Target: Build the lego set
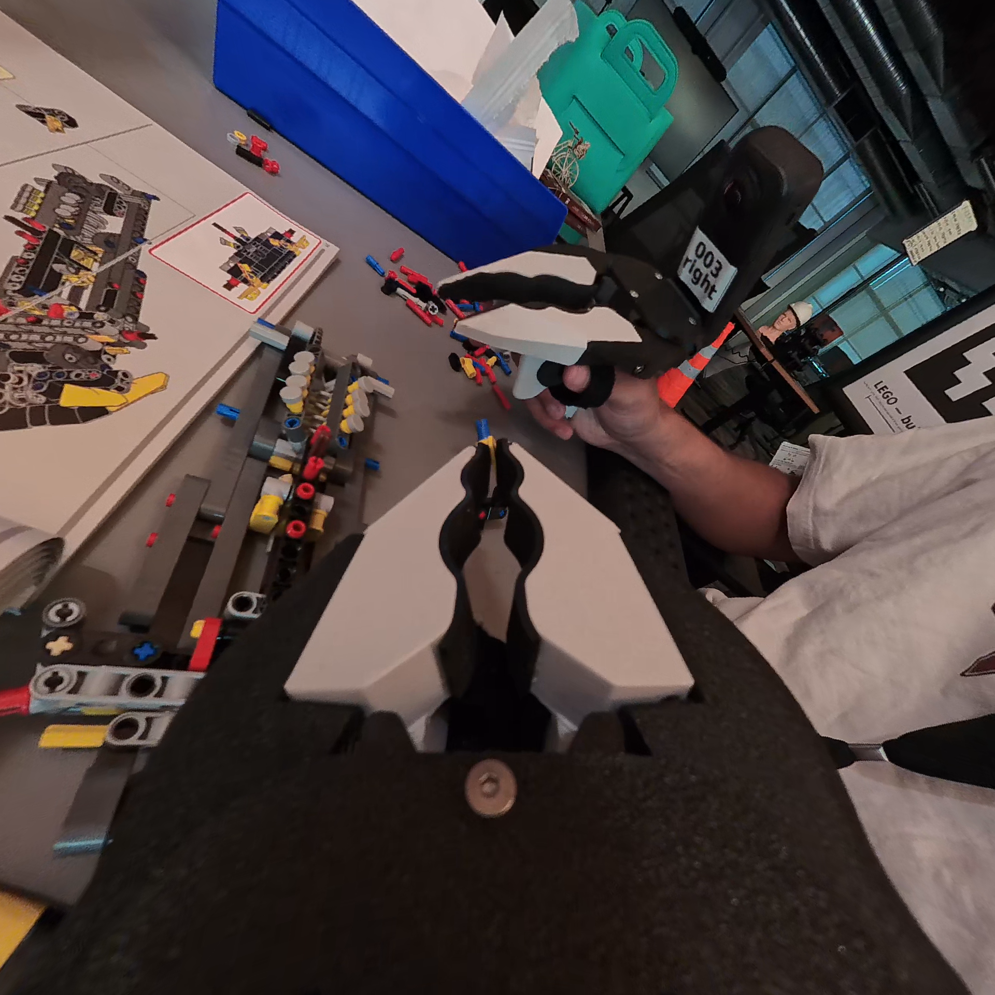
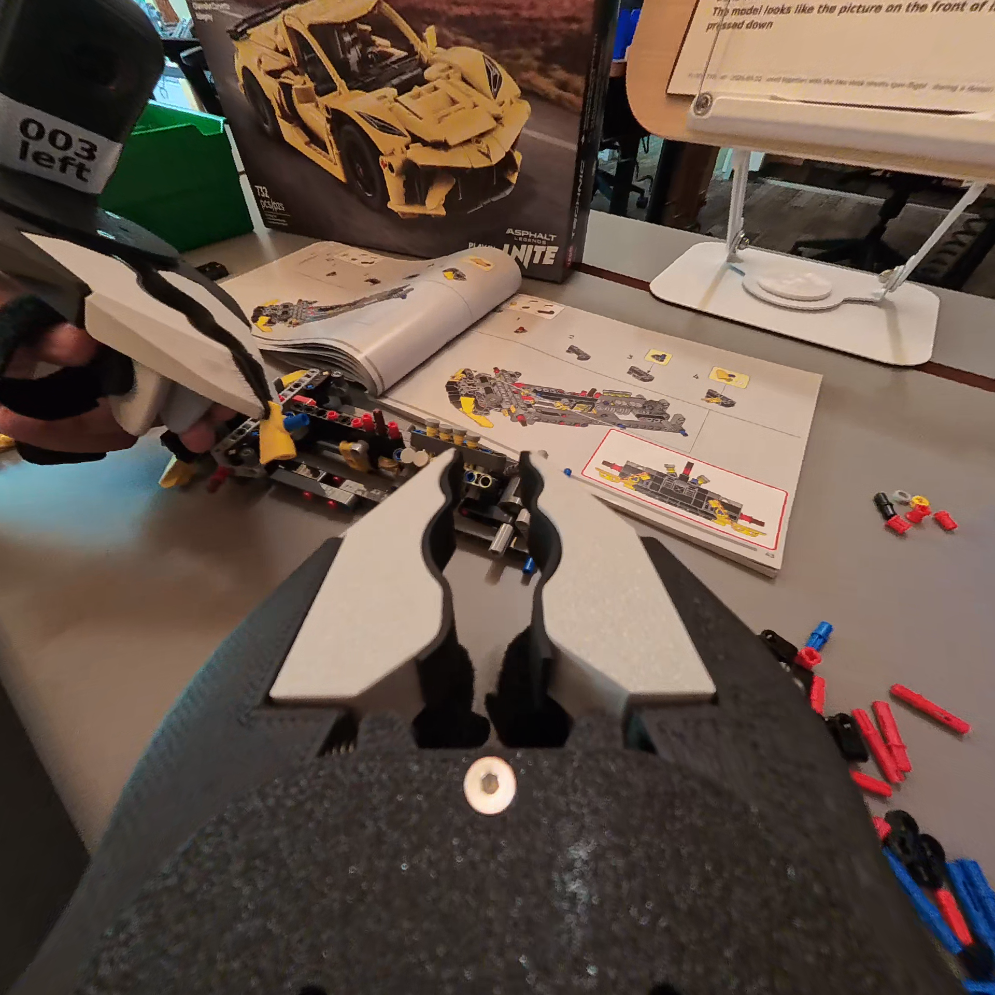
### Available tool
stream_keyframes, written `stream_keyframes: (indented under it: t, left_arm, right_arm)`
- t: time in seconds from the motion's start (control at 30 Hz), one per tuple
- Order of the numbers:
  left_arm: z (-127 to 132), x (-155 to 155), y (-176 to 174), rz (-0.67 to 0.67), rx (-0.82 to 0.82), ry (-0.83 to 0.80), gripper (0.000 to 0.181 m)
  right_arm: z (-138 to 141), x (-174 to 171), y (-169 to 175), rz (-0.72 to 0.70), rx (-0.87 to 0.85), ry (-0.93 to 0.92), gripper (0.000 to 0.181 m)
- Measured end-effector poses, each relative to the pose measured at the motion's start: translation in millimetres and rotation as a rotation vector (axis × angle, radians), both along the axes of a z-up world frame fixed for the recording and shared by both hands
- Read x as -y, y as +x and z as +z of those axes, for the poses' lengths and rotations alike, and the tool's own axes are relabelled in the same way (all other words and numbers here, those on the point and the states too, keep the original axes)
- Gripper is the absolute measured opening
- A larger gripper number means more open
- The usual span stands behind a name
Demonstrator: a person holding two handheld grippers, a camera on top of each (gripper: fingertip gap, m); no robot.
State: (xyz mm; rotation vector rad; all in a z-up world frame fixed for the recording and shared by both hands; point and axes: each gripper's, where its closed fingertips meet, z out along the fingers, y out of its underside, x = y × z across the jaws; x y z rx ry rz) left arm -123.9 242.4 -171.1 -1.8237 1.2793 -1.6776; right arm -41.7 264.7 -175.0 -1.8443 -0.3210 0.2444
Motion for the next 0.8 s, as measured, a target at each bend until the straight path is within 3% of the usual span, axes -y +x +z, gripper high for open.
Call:
stream_keyframes:
  t: [0.8]
  left_arm:
    - [1.7, 2.3, 0.1, -0.005, 0.006, 0.016, 0.0]
  right_arm:
    - [-6.1, 0.5, -1.3, 0.015, -0.03, -0.039, 0.014]
